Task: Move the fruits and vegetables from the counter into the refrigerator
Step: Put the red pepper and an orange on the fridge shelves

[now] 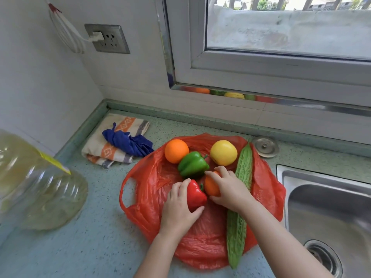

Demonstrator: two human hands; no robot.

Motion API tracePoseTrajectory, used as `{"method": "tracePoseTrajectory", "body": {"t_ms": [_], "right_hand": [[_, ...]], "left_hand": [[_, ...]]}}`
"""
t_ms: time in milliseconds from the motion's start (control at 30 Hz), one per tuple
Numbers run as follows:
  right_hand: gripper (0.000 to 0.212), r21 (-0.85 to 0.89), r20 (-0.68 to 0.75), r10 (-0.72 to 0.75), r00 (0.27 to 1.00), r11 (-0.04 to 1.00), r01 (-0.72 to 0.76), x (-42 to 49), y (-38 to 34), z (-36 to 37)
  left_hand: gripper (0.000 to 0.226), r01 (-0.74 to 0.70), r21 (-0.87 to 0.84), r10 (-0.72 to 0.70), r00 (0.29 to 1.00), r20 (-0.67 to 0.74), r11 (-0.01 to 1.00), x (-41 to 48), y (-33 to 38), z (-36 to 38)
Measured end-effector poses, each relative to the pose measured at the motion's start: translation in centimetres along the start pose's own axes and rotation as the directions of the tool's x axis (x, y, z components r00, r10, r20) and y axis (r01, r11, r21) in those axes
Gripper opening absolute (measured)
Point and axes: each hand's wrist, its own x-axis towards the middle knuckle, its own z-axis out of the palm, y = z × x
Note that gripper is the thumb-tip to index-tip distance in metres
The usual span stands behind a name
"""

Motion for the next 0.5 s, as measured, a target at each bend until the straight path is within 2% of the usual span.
{"method": "tracePoseTrajectory", "body": {"t_ms": [100,167,367,500], "right_hand": [[0.076,-0.017,0.018,0.012,1.000,1.000,-0.012,0.3,-0.1,0.0],[0.075,0.041,0.005,0.026,1.000,0.999,-0.026,0.2,-0.1,-0.2],[0.070,0.391,-0.151,0.043,0.988,0.920,0.020,-2.0,-1.3,-2.4],[0.062,0.593,-0.323,0.137,0.936,0.801,0.088,-5.2,-2.4,-5.2]], "left_hand": [[0.079,0.005,-0.034,-0.007,0.999,-0.043,0.999,-0.8,-0.5,-0.8],[0.079,0.008,-0.071,-0.013,0.997,-0.080,0.997,-1.4,-0.8,-1.4],[0.080,0.013,-0.240,-0.061,0.979,-0.193,0.971,-2.1,0.1,-3.6],[0.081,-0.032,-0.352,-0.046,0.977,-0.210,0.936,-2.7,2.1,-5.2]]}}
